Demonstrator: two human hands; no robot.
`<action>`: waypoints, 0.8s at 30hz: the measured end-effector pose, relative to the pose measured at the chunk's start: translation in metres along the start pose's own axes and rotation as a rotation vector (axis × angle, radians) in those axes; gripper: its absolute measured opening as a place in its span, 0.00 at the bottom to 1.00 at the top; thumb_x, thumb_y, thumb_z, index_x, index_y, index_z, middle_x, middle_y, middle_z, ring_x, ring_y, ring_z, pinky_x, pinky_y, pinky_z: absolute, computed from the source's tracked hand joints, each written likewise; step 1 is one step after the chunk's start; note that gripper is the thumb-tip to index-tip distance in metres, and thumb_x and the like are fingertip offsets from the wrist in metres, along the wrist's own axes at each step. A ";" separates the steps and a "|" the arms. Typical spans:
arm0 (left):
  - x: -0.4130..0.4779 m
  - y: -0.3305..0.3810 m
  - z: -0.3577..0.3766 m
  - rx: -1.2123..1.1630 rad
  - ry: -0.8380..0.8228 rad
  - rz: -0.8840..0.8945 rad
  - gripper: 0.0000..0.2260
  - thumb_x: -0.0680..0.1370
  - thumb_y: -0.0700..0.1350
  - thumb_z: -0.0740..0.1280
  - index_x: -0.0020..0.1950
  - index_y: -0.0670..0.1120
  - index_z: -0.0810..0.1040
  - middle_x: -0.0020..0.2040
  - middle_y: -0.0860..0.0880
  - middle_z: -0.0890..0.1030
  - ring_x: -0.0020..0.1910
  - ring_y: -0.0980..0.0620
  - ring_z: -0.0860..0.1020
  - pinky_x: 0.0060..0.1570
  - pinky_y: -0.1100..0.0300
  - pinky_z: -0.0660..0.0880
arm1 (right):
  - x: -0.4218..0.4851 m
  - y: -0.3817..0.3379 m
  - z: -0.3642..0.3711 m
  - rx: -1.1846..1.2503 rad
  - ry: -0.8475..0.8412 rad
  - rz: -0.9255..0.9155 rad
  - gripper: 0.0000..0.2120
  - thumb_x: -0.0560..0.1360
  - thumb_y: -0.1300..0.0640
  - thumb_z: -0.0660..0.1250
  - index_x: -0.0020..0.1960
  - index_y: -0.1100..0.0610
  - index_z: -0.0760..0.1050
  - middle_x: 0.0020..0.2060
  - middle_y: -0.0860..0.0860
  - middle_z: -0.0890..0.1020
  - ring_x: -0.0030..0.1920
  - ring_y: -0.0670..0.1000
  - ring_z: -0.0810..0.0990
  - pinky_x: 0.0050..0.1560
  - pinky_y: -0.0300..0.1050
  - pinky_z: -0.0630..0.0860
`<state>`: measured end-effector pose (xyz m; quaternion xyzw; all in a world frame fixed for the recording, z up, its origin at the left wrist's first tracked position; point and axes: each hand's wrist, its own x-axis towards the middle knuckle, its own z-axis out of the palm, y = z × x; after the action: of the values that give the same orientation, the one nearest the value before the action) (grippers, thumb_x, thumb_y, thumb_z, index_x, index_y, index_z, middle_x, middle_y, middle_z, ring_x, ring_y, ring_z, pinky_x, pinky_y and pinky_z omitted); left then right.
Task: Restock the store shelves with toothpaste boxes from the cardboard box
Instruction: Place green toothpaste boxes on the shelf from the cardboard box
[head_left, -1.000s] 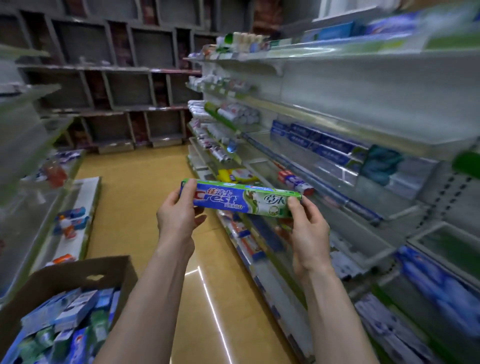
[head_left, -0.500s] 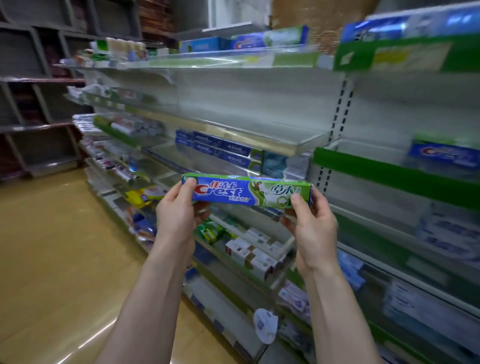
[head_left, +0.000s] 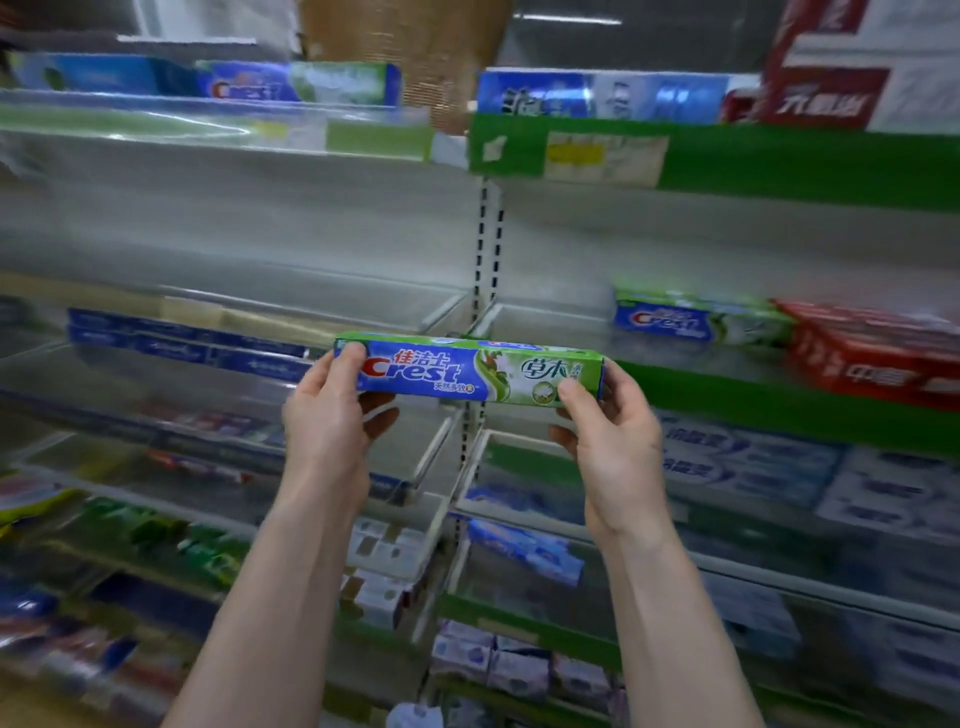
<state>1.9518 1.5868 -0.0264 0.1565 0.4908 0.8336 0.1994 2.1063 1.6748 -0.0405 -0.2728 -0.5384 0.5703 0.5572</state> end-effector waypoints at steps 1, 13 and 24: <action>0.003 -0.004 0.007 -0.004 -0.015 -0.014 0.05 0.80 0.48 0.63 0.50 0.48 0.76 0.38 0.51 0.80 0.37 0.55 0.78 0.40 0.58 0.74 | 0.003 -0.001 -0.004 -0.014 0.020 -0.006 0.19 0.77 0.60 0.66 0.67 0.54 0.71 0.55 0.50 0.82 0.53 0.48 0.80 0.52 0.43 0.78; 0.012 -0.016 0.117 0.060 -0.283 -0.010 0.05 0.79 0.46 0.65 0.46 0.46 0.76 0.40 0.48 0.80 0.39 0.53 0.78 0.39 0.60 0.74 | 0.066 -0.044 -0.082 -0.077 0.182 -0.095 0.18 0.76 0.60 0.68 0.65 0.56 0.73 0.52 0.51 0.81 0.50 0.48 0.80 0.41 0.38 0.78; 0.033 -0.025 0.203 0.430 -0.637 -0.041 0.14 0.77 0.39 0.67 0.60 0.52 0.77 0.47 0.45 0.82 0.42 0.48 0.81 0.45 0.55 0.79 | 0.160 -0.121 -0.180 -0.896 -0.054 0.037 0.28 0.69 0.49 0.75 0.67 0.46 0.72 0.60 0.54 0.77 0.55 0.53 0.79 0.61 0.53 0.75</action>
<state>2.0207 1.7674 0.0487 0.4360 0.5711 0.6170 0.3209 2.2749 1.8548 0.0679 -0.4817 -0.7416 0.2979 0.3595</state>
